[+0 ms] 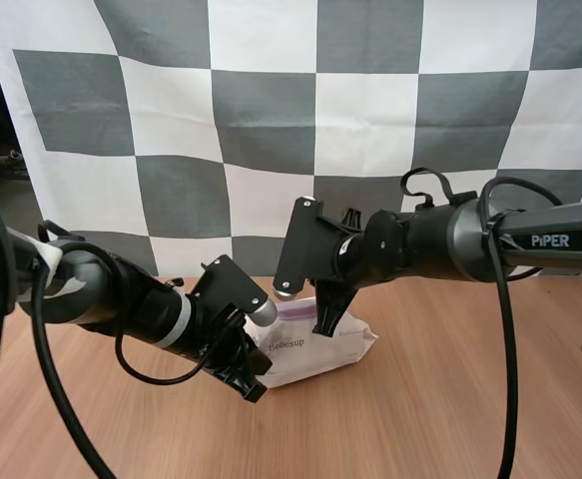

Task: Open the wet wipes lid

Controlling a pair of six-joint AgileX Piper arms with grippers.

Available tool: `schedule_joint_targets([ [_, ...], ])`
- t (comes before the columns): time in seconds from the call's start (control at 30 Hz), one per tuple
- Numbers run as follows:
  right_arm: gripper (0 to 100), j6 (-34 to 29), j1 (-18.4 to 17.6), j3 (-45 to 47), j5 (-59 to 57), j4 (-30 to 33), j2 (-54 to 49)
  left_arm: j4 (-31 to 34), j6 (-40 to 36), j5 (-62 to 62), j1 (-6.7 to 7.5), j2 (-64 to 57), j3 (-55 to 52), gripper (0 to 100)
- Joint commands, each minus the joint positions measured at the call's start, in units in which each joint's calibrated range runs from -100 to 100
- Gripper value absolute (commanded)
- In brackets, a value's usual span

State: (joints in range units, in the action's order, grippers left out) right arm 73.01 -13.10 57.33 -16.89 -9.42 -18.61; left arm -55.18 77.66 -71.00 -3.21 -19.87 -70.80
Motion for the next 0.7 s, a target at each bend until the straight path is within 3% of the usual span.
schedule_joint_targets([
  [0.0,0,0.01,0.98,0.02,-5.66,0.40,-1.96,0.28,-0.09,0.01,-0.04,-0.02,0.08,0],
  [0.27,0,-3.51,2.14,0.02,-33.77,0.58,-9.10,0.28,-0.09,0.01,-0.04,-0.02,0.08,0],
  [0.47,0,-3.32,1.75,1.75,-34.04,-2.26,-7.25,0.26,-0.09,-0.16,-0.04,-0.02,0.08,0],
  [0.67,0,-3.32,-0.31,2.36,-26.95,-2.40,-7.25,0.26,-0.09,-0.48,-0.04,-0.02,0.08,0],
])
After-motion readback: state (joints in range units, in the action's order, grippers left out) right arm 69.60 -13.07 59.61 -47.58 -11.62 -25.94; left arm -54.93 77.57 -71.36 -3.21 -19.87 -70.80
